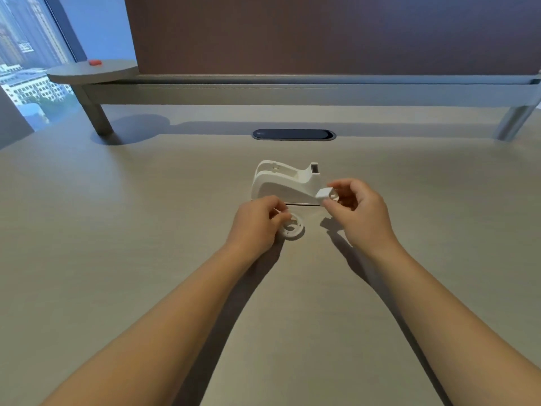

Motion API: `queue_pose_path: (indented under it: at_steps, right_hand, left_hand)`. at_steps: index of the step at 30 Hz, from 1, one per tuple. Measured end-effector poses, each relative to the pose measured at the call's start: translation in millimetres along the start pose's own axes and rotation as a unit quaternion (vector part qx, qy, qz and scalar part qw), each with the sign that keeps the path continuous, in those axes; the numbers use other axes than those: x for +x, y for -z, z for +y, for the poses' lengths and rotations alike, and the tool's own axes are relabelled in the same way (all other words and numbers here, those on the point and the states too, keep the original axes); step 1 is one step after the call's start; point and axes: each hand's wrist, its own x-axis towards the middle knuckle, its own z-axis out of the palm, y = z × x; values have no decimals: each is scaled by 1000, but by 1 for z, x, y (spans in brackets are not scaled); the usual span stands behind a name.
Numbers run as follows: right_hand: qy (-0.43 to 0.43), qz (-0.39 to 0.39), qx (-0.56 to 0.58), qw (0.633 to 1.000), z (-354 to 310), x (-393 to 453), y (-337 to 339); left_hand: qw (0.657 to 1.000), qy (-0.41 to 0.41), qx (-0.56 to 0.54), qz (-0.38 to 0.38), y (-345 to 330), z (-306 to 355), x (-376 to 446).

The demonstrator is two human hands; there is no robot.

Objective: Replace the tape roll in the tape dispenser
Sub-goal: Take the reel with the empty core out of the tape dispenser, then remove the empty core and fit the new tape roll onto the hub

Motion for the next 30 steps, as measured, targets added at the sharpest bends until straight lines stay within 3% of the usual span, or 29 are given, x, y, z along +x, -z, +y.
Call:
queue_pose_path:
  at_steps: [6,10,15,21,25,28,30]
  right_hand:
    - [-28,46,-7,998,16,6,13]
    - [-41,87,-46,994,27,8,33]
    - [-62,106,-74,990,41,9,62]
    - [-92,103,-86,987,54,10,82]
    - [-118,104,-59,986,58,8,82]
    - [-111,100,-58,987,56,7,80]
    - [-98,95,-46,990,52,9,78]
  left_hand:
    - [982,-81,169,-11,-1,-3,1]
    - [976,-132,172,-2,-5,19,-1]
    - [967,-172,177,-57,-34,50,11]
    - [917,-207,329,-88,-73,65,38]
    - [898,-212,375,-92,-84,70,48]
    - [925,-202,310,-90,-84,67,48]
    - [967,-169,176,-75,-77,69,40]
